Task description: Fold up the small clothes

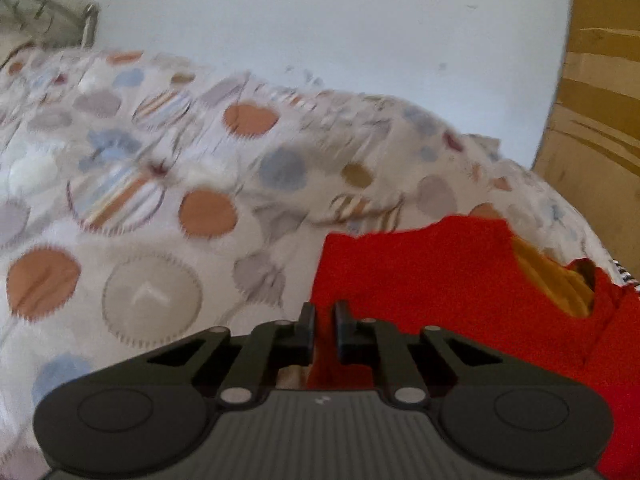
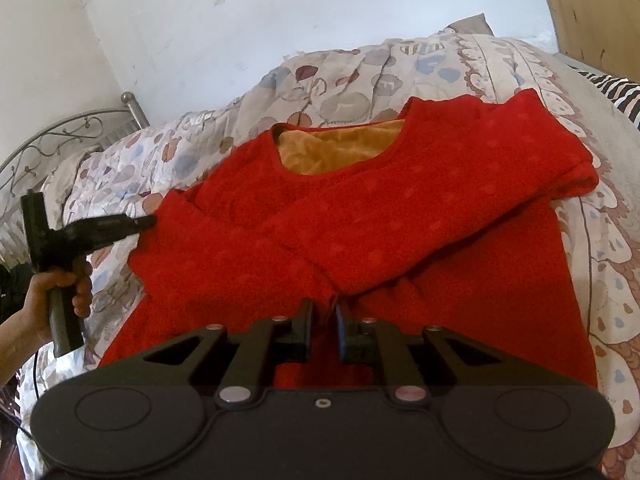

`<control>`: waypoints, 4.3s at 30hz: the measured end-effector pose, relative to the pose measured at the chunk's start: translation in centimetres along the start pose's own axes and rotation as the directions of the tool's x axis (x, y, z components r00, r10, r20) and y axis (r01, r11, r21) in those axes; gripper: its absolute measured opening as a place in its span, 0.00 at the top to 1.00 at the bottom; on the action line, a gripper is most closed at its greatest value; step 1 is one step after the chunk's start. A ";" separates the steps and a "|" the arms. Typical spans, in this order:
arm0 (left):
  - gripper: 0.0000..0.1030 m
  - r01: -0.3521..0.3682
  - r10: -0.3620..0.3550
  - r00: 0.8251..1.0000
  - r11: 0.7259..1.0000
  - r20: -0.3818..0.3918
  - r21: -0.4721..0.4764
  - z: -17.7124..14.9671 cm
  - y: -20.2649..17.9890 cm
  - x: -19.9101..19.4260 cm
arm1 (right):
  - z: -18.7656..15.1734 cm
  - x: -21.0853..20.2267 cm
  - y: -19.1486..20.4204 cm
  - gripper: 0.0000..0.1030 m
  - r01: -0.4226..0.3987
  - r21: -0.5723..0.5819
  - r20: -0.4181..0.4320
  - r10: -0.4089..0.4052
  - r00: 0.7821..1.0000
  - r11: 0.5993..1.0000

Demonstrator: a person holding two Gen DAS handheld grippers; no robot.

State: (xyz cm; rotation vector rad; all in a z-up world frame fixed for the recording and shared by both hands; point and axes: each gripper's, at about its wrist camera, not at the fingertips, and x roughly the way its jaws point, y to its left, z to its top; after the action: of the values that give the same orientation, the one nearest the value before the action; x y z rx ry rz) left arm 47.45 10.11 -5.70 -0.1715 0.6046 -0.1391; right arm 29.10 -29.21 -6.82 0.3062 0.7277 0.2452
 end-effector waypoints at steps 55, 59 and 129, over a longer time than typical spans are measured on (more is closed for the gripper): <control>0.00 0.094 -0.064 0.995 0.845 -0.075 0.526 -20.8 -9.0 -28.4 | -24.6 -20.6 9.2 0.01 0.353 -0.795 0.181 -0.362 0.914 0.494; 0.00 0.112 -0.083 0.993 0.836 -0.078 0.538 -21.1 -9.4 -28.9 | -24.9 -20.4 9.3 0.01 0.372 -0.814 0.209 -0.372 0.904 0.446; 0.00 0.370 -0.391 0.915 0.716 -0.098 0.592 -19.1 -12.5 -30.3 | -13.9 -27.0 11.9 0.97 0.361 -0.731 0.294 -0.209 0.932 0.580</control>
State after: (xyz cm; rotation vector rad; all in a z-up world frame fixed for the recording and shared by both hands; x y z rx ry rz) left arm 10.77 1.03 -1.91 0.3298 0.4566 -0.7262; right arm -1.18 -24.33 4.16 -0.6319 0.4203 0.1977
